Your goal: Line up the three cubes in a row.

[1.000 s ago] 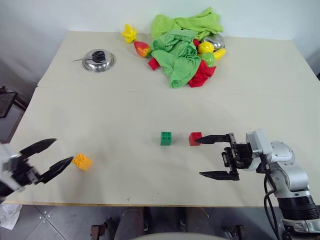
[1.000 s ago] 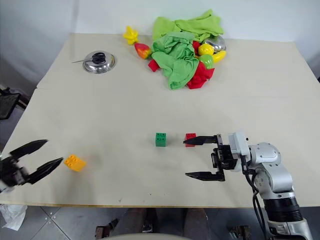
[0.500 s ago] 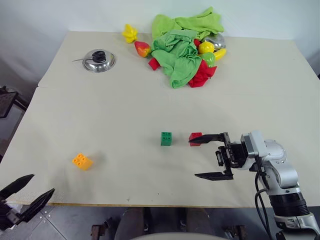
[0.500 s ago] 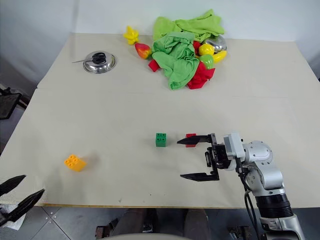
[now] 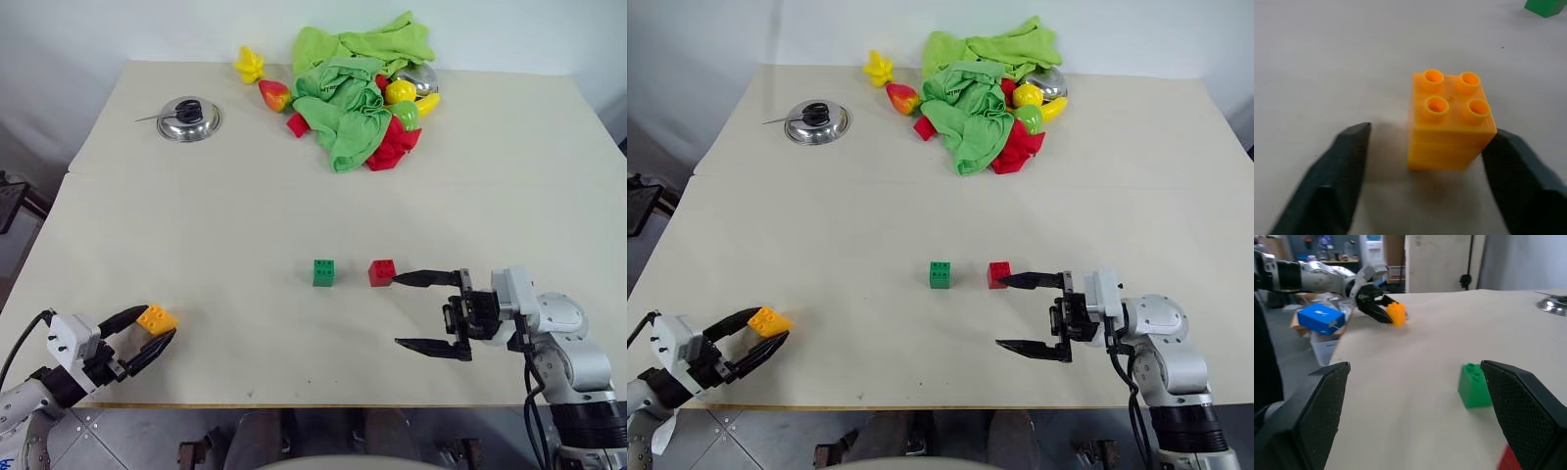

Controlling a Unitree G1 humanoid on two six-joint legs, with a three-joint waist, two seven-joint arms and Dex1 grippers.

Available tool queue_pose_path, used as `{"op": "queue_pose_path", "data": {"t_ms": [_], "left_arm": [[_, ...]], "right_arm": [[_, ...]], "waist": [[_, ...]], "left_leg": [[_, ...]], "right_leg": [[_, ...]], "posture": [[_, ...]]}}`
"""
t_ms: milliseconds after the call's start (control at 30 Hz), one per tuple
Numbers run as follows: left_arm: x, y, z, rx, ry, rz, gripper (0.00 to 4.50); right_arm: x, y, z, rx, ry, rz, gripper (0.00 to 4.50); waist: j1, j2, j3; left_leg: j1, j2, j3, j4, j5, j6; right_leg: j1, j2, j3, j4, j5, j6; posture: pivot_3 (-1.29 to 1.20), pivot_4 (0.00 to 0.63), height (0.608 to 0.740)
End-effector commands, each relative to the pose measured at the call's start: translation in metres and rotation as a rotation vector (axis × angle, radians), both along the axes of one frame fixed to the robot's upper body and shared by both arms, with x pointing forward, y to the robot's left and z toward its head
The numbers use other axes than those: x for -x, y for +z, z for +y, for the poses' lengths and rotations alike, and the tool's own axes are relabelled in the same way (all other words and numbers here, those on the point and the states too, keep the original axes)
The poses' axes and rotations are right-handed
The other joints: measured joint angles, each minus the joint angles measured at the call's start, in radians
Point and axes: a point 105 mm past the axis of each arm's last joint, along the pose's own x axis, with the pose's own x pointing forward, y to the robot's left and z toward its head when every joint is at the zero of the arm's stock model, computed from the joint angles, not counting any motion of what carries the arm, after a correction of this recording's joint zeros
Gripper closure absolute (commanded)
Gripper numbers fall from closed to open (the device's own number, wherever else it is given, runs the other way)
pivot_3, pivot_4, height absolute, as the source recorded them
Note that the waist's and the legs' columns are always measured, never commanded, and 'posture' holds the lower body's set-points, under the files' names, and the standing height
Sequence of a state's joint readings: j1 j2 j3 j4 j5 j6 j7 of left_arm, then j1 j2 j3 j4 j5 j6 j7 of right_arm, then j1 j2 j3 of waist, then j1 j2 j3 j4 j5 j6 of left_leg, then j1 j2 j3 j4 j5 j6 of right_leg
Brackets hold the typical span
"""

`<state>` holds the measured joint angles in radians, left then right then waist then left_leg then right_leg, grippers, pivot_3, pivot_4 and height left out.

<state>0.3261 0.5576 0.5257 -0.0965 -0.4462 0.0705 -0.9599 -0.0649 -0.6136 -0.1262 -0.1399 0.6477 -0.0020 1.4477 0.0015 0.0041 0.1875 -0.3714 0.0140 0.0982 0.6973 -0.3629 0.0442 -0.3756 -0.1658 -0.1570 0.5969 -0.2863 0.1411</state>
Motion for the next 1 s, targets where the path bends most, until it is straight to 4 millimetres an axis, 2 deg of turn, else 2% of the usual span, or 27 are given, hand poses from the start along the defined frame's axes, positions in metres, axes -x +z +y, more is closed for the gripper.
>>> {"op": "queue_pose_path", "data": {"t_ms": [33,100,133,267,333,600,767,1000], "left_arm": [[-0.002,0.004,-0.005,0.010,-0.049,-0.006,2.22],[-0.010,0.010,-0.012,0.001,-0.115,-0.032,2.84],[-0.014,0.015,-0.021,0.009,-0.192,-0.038,3.00],[-0.040,0.035,-0.059,-0.053,-0.493,-0.052,2.99],[-0.061,0.041,-0.073,-0.092,-0.594,-0.061,2.99],[-0.123,0.046,-0.110,-0.186,-0.819,-0.049,2.99],[-0.134,0.035,-0.120,-0.233,-0.904,0.006,2.99],[-0.135,0.032,-0.127,-0.256,-0.977,0.006,2.99]], "right_arm": [[0.000,0.005,-0.011,-0.008,-0.059,-0.039,0.00],[0.000,0.003,-0.016,-0.011,-0.095,-0.042,0.00],[0.000,0.002,-0.019,-0.013,-0.113,-0.044,0.00],[0.003,0.000,-0.030,-0.029,-0.183,-0.048,0.00],[0.005,-0.003,-0.037,-0.023,-0.207,-0.051,0.00],[0.017,-0.012,-0.053,-0.009,-0.273,-0.067,0.00],[0.022,-0.015,-0.058,-0.010,-0.313,-0.079,0.00],[0.026,-0.017,-0.060,-0.004,-0.338,-0.076,0.00]], "waist": [[-0.001,0.000,0.000],[0.000,0.000,0.000],[0.000,0.000,0.000],[0.019,0.001,0.000],[0.021,0.003,-0.001],[0.021,0.003,-0.001],[0.012,0.003,-0.001],[0.010,0.002,-0.001]], "left_leg": [[0.000,0.000,0.000,0.000,0.000,0.000],[0.000,0.000,0.000,0.000,0.000,0.000],[0.000,0.000,0.000,0.000,0.000,0.000],[0.000,-0.001,0.000,0.001,0.001,0.001],[0.000,-0.001,0.001,0.001,0.001,0.001],[0.001,-0.005,0.006,0.001,0.001,0.001],[0.001,-0.004,0.007,0.001,0.001,0.001],[0.001,-0.003,0.006,0.001,0.001,0.001]], "right_leg": [[0.000,0.000,0.000,0.000,0.000,0.000],[0.000,0.000,0.000,0.000,0.000,0.000],[0.000,0.000,0.000,0.000,0.000,0.000],[0.000,0.000,0.000,0.002,0.000,0.000],[0.000,0.000,0.001,0.003,0.000,0.000],[-0.001,0.004,0.001,0.002,0.000,0.000],[-0.001,0.005,0.001,0.001,0.000,0.001],[-0.001,0.005,0.001,0.001,0.000,0.001]], "posture": [[0.00,0.150,0.740],[0.00,0.150,0.740],[0.00,0.150,0.740],[0.00,0.150,0.740],[0.00,0.150,0.740],[0.00,0.150,0.740],[0.00,0.150,0.740],[0.00,0.150,0.740]]}}
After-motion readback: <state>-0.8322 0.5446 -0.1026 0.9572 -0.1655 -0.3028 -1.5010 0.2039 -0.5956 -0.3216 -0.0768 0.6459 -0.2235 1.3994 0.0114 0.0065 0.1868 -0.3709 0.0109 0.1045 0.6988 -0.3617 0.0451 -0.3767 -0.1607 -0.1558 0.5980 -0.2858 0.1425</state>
